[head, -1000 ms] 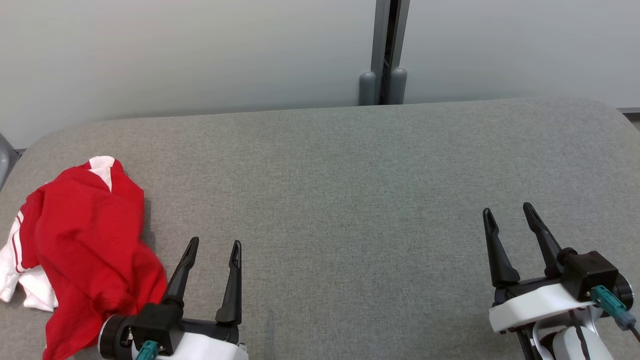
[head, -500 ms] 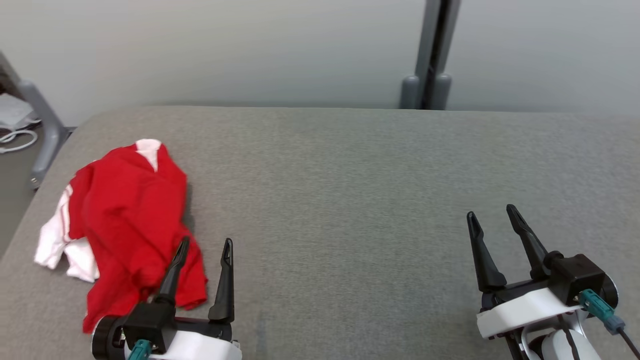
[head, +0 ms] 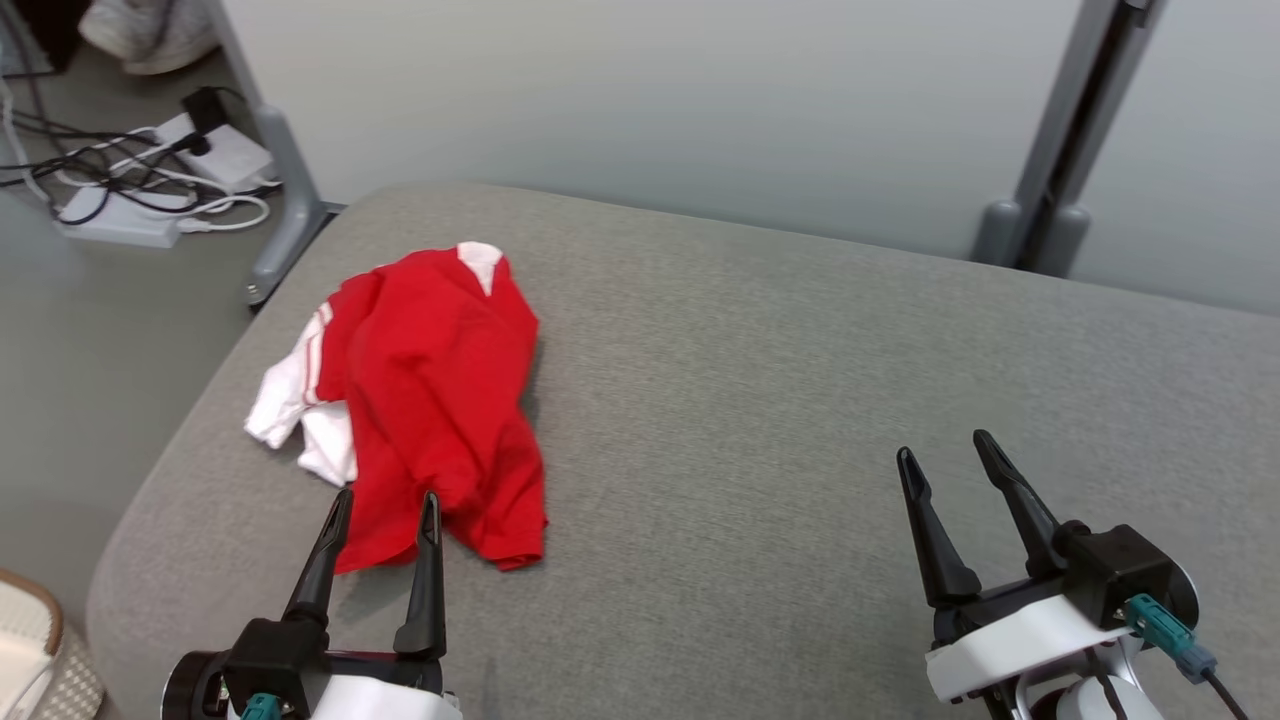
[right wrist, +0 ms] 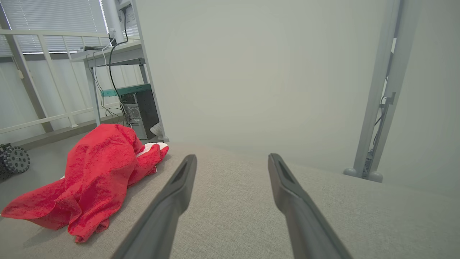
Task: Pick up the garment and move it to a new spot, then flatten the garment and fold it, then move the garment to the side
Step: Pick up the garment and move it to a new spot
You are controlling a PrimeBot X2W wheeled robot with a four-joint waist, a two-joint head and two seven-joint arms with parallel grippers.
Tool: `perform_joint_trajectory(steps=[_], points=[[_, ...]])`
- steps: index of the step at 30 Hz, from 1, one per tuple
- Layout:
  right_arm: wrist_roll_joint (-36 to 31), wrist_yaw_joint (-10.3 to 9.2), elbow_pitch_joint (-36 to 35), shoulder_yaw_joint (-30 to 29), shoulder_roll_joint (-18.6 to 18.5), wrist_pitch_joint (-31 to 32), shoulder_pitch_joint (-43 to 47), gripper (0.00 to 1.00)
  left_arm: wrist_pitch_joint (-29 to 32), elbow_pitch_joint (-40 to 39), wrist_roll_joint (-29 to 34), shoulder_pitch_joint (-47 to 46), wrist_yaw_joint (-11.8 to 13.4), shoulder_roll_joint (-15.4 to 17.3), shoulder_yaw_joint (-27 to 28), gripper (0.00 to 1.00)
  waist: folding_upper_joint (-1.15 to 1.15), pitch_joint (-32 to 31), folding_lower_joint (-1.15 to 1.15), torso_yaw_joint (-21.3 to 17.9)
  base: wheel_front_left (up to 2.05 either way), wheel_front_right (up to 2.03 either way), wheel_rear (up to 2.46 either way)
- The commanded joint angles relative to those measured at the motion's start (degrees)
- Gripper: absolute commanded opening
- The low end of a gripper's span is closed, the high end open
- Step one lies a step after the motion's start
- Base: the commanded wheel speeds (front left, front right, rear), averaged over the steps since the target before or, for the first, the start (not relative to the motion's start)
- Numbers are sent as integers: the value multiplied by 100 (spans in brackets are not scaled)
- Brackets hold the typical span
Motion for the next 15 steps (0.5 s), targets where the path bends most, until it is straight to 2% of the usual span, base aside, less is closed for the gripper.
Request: perform_joint_trajectory(steps=[1, 10, 15], points=[[40, -2, 17, 11, -37, -35, 55, 100, -22, -3, 34, 48, -22, 18, 24, 100, 0, -78, 0, 253, 0, 0, 0], [212, -2, 30, 242, -39, -36, 115, 100, -22, 16, 116, 145, -128, 18, 66, 100, 0, -181, 0, 749, 0, 0, 0], [248, -2, 55, 309, -38, -35, 118, 100, -22, -9, 194, 200, -147, 17, 143, 100, 0, -212, 0, 875, 0, 0, 0]])
